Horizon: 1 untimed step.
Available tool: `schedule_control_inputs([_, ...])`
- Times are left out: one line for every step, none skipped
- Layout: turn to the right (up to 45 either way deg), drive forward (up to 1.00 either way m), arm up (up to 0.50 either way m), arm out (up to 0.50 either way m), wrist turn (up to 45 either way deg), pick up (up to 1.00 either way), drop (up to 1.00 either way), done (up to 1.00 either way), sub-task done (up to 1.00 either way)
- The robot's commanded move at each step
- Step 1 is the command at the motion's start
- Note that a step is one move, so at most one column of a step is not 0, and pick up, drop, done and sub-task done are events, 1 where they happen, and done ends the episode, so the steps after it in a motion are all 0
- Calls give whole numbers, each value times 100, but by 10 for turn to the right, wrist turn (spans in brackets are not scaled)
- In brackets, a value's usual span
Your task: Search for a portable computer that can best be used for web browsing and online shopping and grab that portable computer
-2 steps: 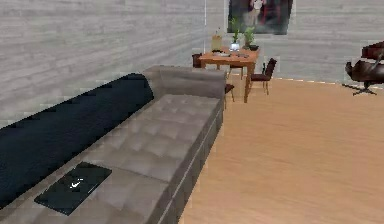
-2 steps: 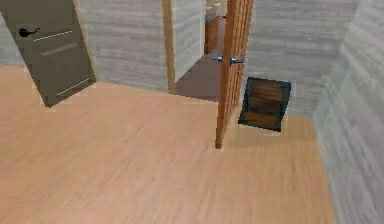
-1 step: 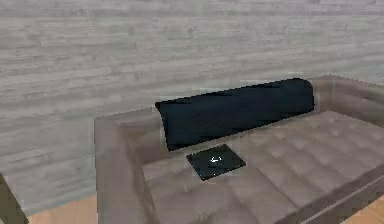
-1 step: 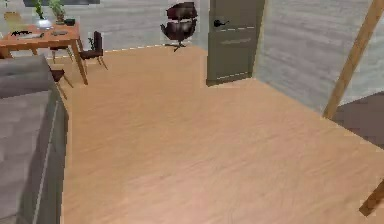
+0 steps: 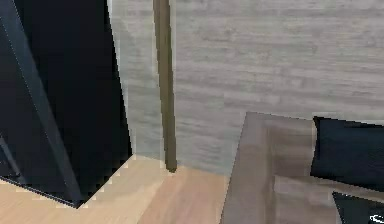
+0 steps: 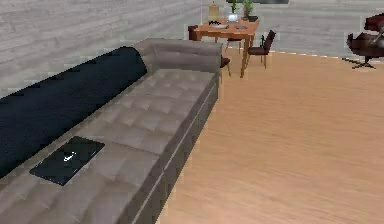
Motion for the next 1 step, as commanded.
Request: schedule_control_inputs([-330,0,0,0,0,0,0,0,0])
